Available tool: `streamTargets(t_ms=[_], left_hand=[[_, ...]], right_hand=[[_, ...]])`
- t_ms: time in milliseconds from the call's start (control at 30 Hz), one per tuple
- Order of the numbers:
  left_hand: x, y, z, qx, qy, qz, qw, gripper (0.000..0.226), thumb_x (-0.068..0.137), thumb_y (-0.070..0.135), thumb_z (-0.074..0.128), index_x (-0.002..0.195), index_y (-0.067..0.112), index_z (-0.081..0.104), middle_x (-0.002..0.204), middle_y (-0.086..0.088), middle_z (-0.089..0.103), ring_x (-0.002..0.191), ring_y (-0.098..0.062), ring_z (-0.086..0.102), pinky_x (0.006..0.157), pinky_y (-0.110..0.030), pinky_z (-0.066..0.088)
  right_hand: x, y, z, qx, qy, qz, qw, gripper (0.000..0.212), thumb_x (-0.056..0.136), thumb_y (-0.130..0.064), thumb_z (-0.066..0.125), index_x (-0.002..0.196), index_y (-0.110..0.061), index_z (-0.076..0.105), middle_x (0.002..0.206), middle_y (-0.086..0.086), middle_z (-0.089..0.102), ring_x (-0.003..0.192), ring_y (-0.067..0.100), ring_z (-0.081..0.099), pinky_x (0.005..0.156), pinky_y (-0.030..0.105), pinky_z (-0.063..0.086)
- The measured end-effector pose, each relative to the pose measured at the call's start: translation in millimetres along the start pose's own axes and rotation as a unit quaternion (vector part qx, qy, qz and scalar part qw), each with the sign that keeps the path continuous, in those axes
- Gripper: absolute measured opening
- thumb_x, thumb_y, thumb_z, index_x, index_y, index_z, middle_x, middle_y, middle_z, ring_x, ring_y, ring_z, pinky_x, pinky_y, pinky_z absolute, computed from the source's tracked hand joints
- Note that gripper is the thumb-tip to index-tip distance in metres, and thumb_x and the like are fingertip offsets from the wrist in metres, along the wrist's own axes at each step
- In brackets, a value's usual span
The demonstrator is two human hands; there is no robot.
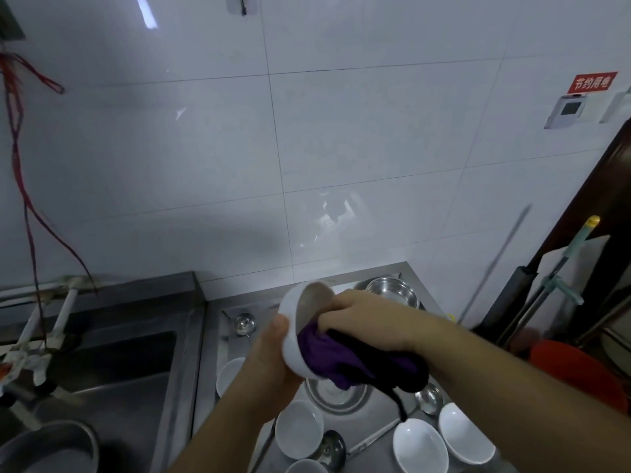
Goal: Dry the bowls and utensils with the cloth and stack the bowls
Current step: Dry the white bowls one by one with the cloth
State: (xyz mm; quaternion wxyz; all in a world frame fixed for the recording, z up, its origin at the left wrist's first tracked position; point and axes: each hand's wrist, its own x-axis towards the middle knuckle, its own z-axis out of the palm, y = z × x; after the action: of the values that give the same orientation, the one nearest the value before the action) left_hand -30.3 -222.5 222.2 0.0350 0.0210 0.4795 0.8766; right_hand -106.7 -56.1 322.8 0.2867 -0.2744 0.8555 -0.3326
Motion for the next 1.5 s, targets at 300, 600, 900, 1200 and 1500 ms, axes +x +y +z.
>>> streamTargets(t_ms=[300,600,900,1200,1500], left_hand=[[-4.4,-16.1,13.5,-0.091,0.048,0.021,0.995,0.085,0.074,0.074,0.078,0.134,0.014,0.071,0.135,-0.022,0.069,0.128,-0.035,0.066,0.098,-0.044,0.058],[-0.1,-15.2,25.1,-0.045,0.08,0.037,0.995,0.082,0.078,0.072,0.078,0.14,0.019,0.067,0.143,-0.025,0.063,0.134,-0.04,0.061,0.1,-0.05,0.057],[-0.2,-9.8,16.2,0.112,0.139,0.058,0.982,0.098,0.081,0.072,0.076,0.15,0.007,0.049,0.139,-0.029,0.063,0.129,-0.05,0.061,0.107,-0.071,0.047],[-6.4,-14.7,0.7,0.204,0.082,0.072,0.973,0.085,0.081,0.075,0.073,0.151,0.033,0.051,0.138,-0.011,0.067,0.124,-0.036,0.067,0.099,-0.06,0.058],[-7.2,13.3,-4.5,0.357,0.048,0.028,0.933,0.092,0.079,0.069,0.076,0.157,0.053,0.03,0.145,0.013,0.057,0.123,-0.013,0.066,0.09,-0.033,0.063]], right_hand=[[-5.4,-0.9,40.6,0.425,0.073,-0.066,0.9,0.033,0.099,-0.007,0.06,0.105,-0.029,0.084,0.097,-0.001,0.081,0.084,0.009,0.074,0.077,0.021,0.06],[7.0,4.0,28.6,-0.115,0.235,-0.186,0.947,0.03,0.097,-0.02,0.06,0.122,-0.033,0.071,0.102,-0.009,0.075,0.092,0.012,0.066,0.083,0.029,0.054],[5.3,-3.2,9.7,-0.085,0.054,0.013,0.995,0.031,0.093,-0.036,0.052,0.1,-0.017,0.075,0.094,0.003,0.077,0.088,0.021,0.073,0.087,0.046,0.061],[-7.9,10.4,29.0,0.526,0.127,0.091,0.836,0.026,0.097,-0.011,0.059,0.072,-0.007,0.061,0.078,0.016,0.051,0.07,0.026,0.051,0.071,0.036,0.044],[-13.1,25.2,35.2,0.56,0.011,0.054,0.827,0.035,0.084,-0.031,0.083,0.111,-0.009,0.082,0.112,0.023,0.078,0.092,0.034,0.078,0.073,0.036,0.063]])
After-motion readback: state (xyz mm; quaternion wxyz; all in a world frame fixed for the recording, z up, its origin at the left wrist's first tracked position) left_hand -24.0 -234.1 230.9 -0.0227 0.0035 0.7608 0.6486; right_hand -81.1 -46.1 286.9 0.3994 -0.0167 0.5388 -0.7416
